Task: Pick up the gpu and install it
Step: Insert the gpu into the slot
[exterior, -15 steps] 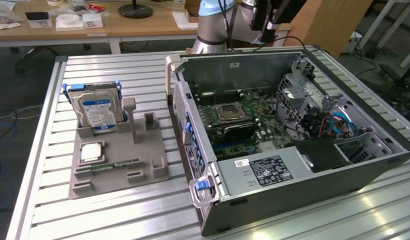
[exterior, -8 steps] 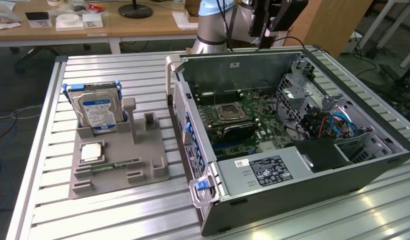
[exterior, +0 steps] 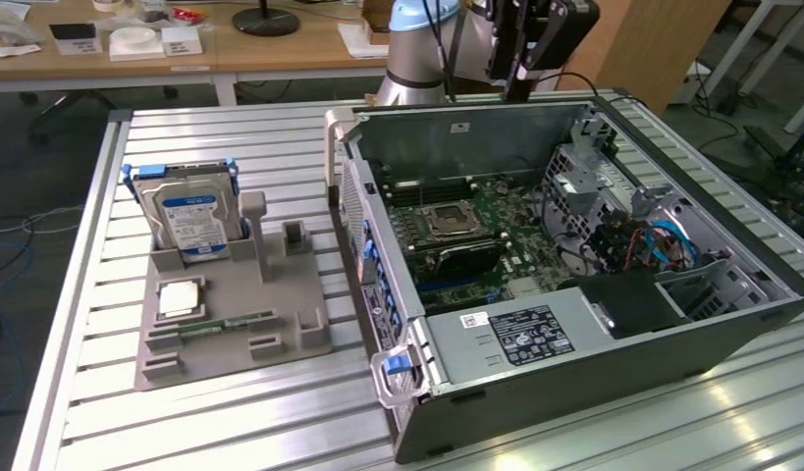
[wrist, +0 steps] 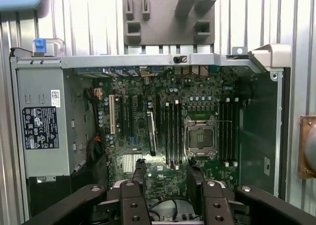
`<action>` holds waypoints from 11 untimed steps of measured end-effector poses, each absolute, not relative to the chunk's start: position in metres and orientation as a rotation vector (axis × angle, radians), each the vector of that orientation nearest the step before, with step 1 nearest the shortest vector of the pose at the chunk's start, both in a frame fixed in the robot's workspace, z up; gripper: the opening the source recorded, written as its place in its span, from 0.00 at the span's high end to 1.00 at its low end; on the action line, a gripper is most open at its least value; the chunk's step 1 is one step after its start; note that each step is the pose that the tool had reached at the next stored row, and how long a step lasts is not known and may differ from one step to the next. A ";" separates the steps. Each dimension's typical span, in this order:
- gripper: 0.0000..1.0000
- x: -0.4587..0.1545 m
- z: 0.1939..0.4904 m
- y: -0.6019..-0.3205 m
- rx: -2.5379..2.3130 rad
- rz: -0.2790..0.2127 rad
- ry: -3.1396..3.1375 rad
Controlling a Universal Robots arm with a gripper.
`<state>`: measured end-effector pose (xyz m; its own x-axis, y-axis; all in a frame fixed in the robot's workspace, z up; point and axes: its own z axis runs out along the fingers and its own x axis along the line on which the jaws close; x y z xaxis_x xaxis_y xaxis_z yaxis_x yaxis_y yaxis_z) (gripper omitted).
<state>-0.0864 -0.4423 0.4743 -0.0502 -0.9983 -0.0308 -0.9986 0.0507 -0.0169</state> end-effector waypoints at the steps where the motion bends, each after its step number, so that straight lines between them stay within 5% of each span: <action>1: 0.54 -0.086 0.473 -0.442 -2.141 0.014 2.252; 11: 0.54 -0.087 0.455 -0.442 -2.140 0.012 2.251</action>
